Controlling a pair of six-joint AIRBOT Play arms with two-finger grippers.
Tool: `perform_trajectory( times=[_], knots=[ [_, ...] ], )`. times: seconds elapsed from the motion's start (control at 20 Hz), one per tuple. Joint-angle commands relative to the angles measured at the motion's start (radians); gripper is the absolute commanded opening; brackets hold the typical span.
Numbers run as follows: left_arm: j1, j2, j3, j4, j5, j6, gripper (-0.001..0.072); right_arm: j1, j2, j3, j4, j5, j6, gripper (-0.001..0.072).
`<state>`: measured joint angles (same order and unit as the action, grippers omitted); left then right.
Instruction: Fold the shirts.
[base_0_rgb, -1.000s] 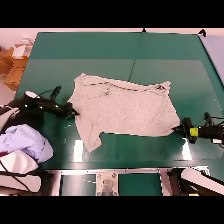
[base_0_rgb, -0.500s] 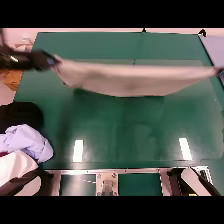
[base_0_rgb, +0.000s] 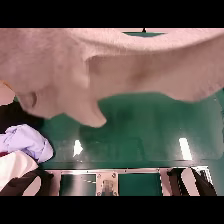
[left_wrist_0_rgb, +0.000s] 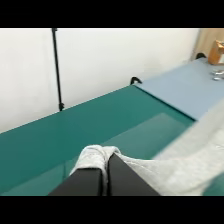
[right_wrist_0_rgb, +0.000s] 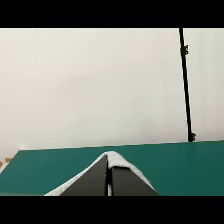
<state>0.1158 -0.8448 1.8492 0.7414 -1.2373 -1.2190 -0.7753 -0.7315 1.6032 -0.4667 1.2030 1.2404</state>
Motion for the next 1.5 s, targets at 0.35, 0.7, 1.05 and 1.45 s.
perform_trajectory(
  times=[0.35, 0.7, 1.05, 1.45],
  knots=[
    [-0.001, -0.201, -0.509, 0.054, 0.164, 0.036, 0.0022, 0.273, -0.181, -0.536, -0.077, -0.221, -0.088, 0.0011],
    [-0.001, -0.679, -0.498, -0.268, 0.4, 0.278, 0.0021, 0.38, -0.719, -0.46, -0.014, -0.384, -0.101, 0.0011],
    [-0.001, -0.746, -0.409, -0.272, 0.429, 0.278, 0.002, 0.399, -0.889, -0.234, -0.006, -0.344, -0.101, 0.0011],
    [-0.001, -0.773, -0.383, -0.182, 0.43, 0.277, 0.0021, 0.424, -0.924, -0.182, -0.02, -0.311, -0.1, 0.0011]
  ],
)
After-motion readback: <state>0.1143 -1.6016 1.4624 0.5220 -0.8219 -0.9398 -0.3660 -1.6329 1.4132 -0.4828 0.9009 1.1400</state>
